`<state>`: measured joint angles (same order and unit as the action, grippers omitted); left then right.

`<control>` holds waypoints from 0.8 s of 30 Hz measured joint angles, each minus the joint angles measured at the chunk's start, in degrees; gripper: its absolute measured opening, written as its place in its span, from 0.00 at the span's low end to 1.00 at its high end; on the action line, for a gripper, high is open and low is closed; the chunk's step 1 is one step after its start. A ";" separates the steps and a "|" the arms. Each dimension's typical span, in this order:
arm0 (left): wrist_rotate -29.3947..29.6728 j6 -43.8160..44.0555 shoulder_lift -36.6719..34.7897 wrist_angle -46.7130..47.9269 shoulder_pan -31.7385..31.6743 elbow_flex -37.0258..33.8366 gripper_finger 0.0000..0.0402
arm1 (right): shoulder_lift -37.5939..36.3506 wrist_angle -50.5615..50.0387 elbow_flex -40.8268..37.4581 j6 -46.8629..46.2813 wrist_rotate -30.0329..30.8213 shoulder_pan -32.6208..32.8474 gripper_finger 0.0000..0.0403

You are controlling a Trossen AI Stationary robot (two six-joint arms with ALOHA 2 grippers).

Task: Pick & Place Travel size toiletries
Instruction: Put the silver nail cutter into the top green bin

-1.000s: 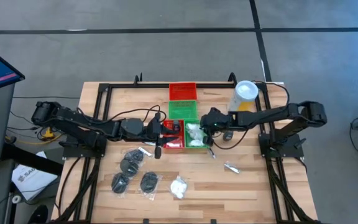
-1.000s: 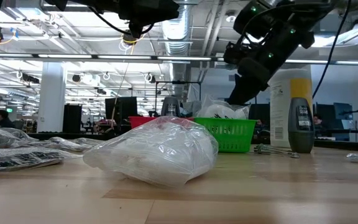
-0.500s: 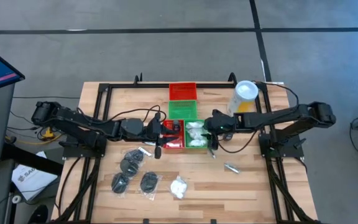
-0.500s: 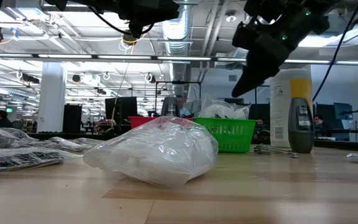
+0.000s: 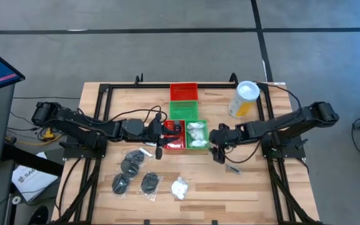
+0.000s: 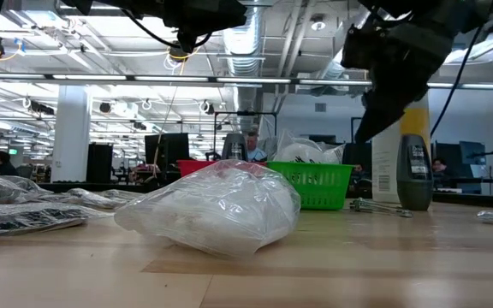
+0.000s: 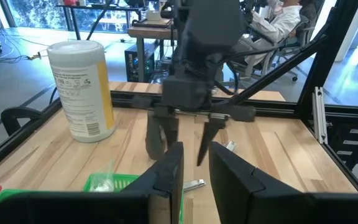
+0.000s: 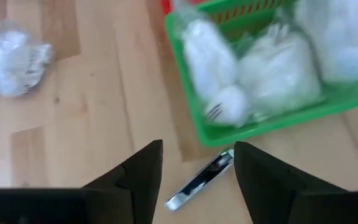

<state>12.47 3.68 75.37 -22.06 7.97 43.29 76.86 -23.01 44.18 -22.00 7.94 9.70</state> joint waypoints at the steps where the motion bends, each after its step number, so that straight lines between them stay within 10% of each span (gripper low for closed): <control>1: 0.00 0.00 0.00 -0.01 0.00 0.00 0.17 | 0.00 -0.13 0.00 -1.10 0.00 0.70 0.45; 24: -0.24 1.51 0.00 -0.02 0.00 0.00 0.17 | 10.29 -3.18 0.00 -21.57 7.17 7.48 0.45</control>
<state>12.23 5.19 75.37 -22.09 7.97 43.29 87.15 -26.19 44.18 -43.57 15.11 17.18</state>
